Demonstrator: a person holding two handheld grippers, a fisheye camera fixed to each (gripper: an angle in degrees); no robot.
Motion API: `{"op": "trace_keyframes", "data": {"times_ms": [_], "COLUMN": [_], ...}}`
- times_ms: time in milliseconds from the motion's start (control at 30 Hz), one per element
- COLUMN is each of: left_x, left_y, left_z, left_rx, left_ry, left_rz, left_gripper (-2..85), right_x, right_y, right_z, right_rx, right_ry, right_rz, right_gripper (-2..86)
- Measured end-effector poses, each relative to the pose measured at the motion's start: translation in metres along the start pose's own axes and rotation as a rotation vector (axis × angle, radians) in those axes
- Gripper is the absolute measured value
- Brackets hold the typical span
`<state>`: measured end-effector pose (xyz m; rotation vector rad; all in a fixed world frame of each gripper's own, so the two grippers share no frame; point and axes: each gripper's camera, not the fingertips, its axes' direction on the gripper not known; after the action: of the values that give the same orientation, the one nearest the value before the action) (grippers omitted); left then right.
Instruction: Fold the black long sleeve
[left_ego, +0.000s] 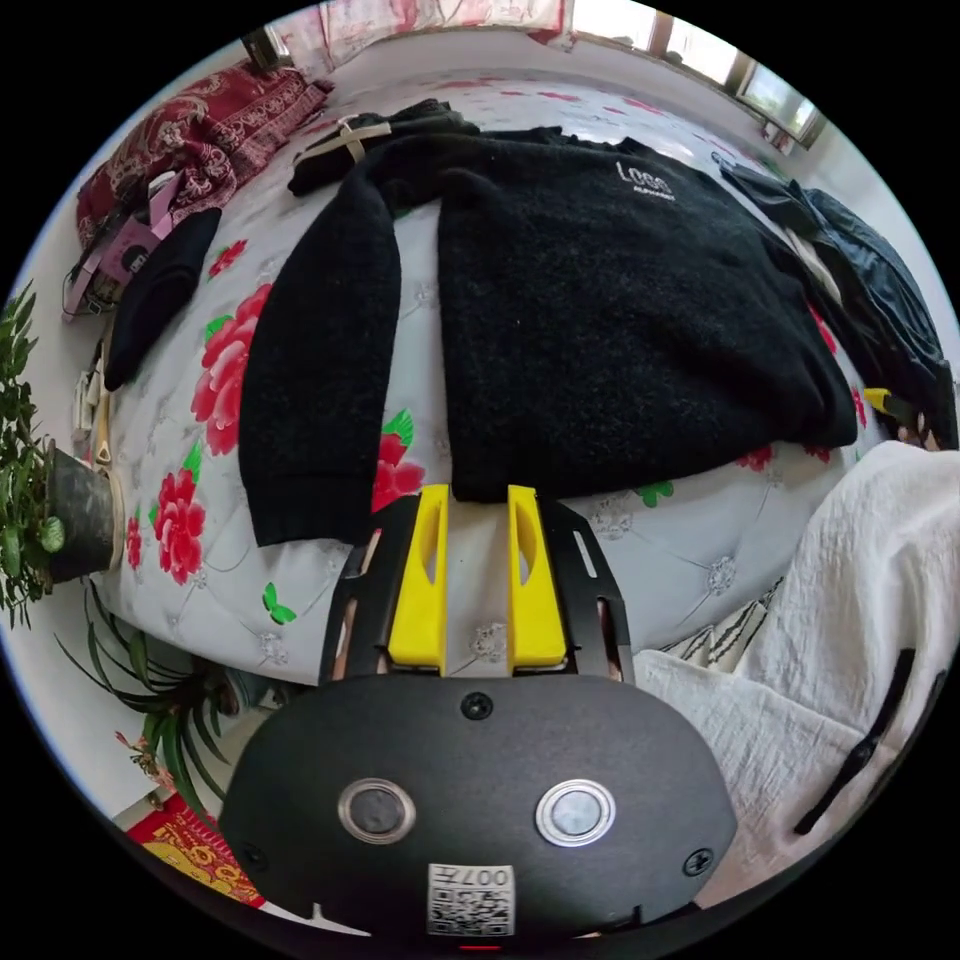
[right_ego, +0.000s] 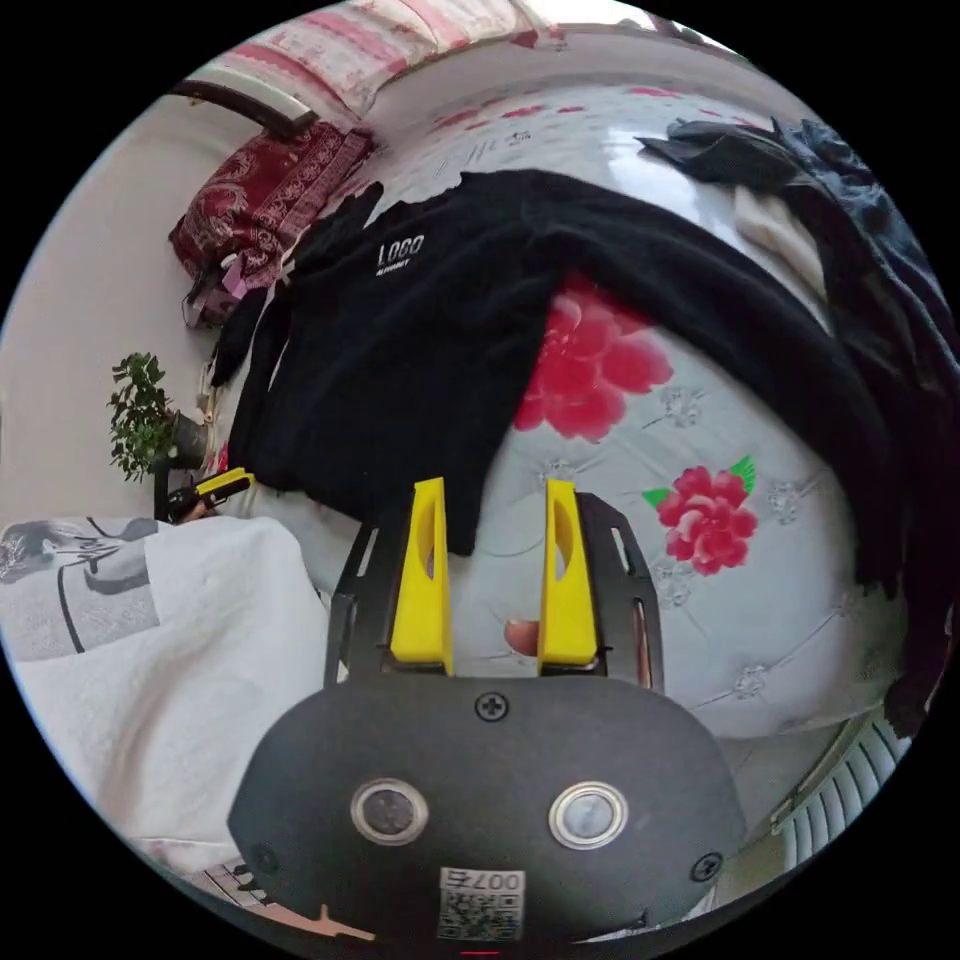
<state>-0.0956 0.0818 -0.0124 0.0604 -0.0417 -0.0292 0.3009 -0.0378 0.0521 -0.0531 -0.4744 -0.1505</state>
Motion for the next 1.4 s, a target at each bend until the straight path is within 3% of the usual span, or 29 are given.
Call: {"op": "trace_keyframes", "data": {"times_ms": [133,200,300,433,500,733,967,1133,1267,1400], "left_x": [-0.004,-0.017,-0.058,-0.094,-0.105,-0.129,-0.131,-0.117,-0.128,-0.150], "left_y": [-0.013,-0.025,-0.054,-0.113,-0.146,-0.153,-0.145,-0.194,-0.198,-0.159], "left_z": [-0.009,-0.029,-0.067,-0.091,-0.090,-0.061,-0.018,-0.011,-0.038,-0.072], "left_rx": [-0.032,-0.006,0.148,0.287,0.338,0.241,0.120,-0.020,-0.051,-0.026], "left_ry": [0.004,0.123,0.379,0.403,0.307,0.206,0.413,0.248,0.246,0.386], "left_rz": [0.028,0.079,0.015,-0.122,-0.205,-0.250,-0.173,-0.048,-0.005,-0.034], "left_gripper": [4.8,4.2,3.9,5.1,6.0,7.3,11.2,6.6,3.4,1.9], "right_x": [-0.032,-0.036,-0.032,-0.009,0.002,0.042,0.078,0.052,0.037,0.037], "right_y": [0.001,-0.011,-0.041,-0.098,-0.118,-0.116,-0.103,-0.143,-0.144,-0.118], "right_z": [0.024,0.010,-0.048,-0.118,-0.126,-0.079,-0.027,-0.013,-0.042,-0.084], "right_rx": [-0.051,-0.069,0.097,0.392,0.444,0.253,0.083,-0.066,-0.045,0.054], "right_ry": [0.101,0.101,0.020,-0.025,-0.011,0.008,-0.150,-0.099,-0.097,-0.193], "right_rz": [-0.114,-0.168,-0.213,-0.061,0.000,0.077,0.173,0.039,-0.093,-0.123], "right_gripper": [5.1,3.9,3.1,4.3,5.3,8.8,7.9,3.4,1.6,0.8]}}
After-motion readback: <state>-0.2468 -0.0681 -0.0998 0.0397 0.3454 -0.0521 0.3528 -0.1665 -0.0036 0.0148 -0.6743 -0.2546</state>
